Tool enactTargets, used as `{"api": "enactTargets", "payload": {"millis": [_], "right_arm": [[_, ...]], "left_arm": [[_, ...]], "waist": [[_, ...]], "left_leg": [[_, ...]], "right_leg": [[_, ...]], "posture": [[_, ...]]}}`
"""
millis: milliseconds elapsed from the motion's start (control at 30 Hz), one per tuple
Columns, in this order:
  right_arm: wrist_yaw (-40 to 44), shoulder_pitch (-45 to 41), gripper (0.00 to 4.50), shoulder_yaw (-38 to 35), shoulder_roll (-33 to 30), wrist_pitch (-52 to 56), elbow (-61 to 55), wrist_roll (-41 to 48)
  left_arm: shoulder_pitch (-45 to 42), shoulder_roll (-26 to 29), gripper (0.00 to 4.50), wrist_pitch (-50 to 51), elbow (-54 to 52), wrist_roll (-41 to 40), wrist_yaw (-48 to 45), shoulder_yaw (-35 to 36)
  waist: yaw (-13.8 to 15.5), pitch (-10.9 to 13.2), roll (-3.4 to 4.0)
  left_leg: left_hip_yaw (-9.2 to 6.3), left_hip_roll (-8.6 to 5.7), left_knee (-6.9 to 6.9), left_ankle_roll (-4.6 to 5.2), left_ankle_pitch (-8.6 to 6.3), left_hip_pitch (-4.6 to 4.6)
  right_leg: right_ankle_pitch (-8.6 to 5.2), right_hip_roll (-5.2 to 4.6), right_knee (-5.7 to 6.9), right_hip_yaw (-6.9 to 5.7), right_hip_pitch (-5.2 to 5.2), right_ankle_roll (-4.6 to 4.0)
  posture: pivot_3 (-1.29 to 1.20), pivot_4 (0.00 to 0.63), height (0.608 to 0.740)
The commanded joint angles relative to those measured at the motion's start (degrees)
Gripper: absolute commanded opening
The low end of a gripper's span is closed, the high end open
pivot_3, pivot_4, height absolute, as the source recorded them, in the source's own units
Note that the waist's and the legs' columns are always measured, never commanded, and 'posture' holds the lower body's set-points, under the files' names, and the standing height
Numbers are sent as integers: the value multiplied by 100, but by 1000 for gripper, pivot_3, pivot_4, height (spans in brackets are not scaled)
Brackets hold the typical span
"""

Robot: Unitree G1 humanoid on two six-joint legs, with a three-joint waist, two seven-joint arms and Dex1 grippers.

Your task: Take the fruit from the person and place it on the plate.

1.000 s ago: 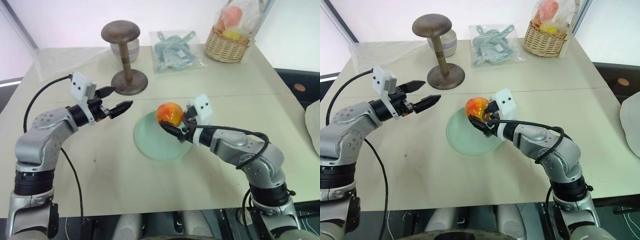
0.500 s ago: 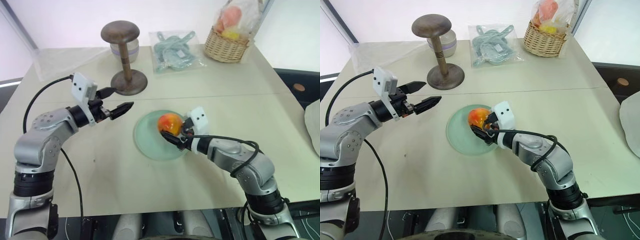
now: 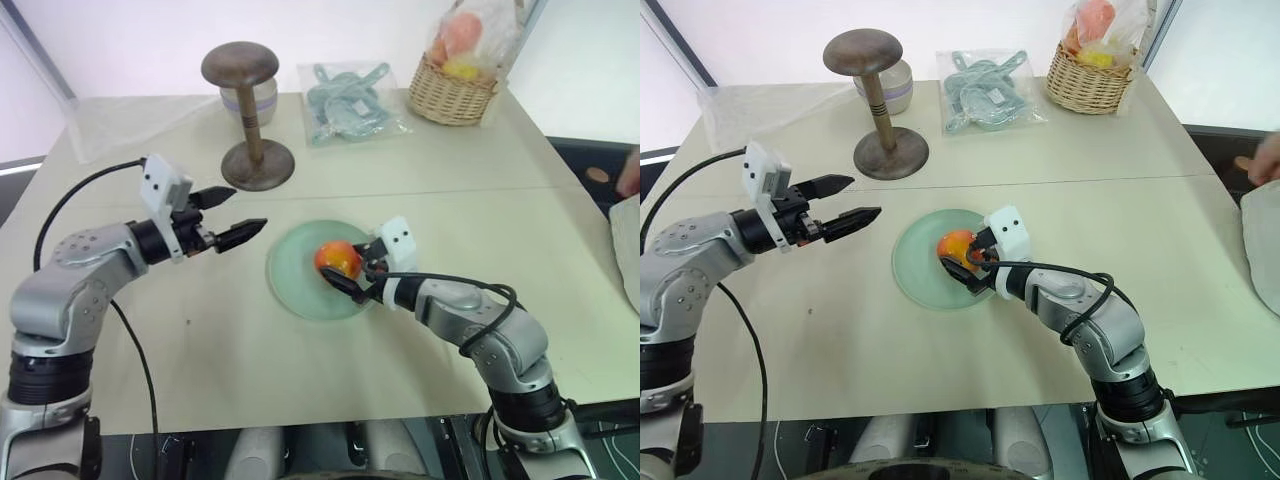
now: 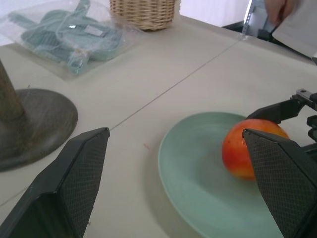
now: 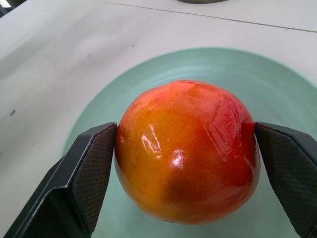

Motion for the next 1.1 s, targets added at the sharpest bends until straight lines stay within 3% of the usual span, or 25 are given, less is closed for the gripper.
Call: {"api": "enactTargets", "payload": {"millis": [33,267,1100], "right_arm": [[71,1,4447,-117,47,26,-102,15],[106,-24,4447,-195,37,73,-88,-11],[216,-390,4447,-734,124,591,-438,385]], "left_arm": [[166,349,4500,187,-402,-390,-376,309],[561,840,4500,204,-550,-584,-879,432],[382,762,4500,-23,-349,-411,-818,248]], "waist": [[-3,0,0],[2,0,0],[0,0,0]], "left_leg": [[0,0,0,0,0,1],[0,0,0,0,0,7],[0,0,1,0,0,8]], "right_leg": [[0,0,0,0,2,0],[0,0,0,0,7,-1],[0,2,2,0,8,-1]], "posture": [[0,150,740],[0,150,740],[0,150,740]]}}
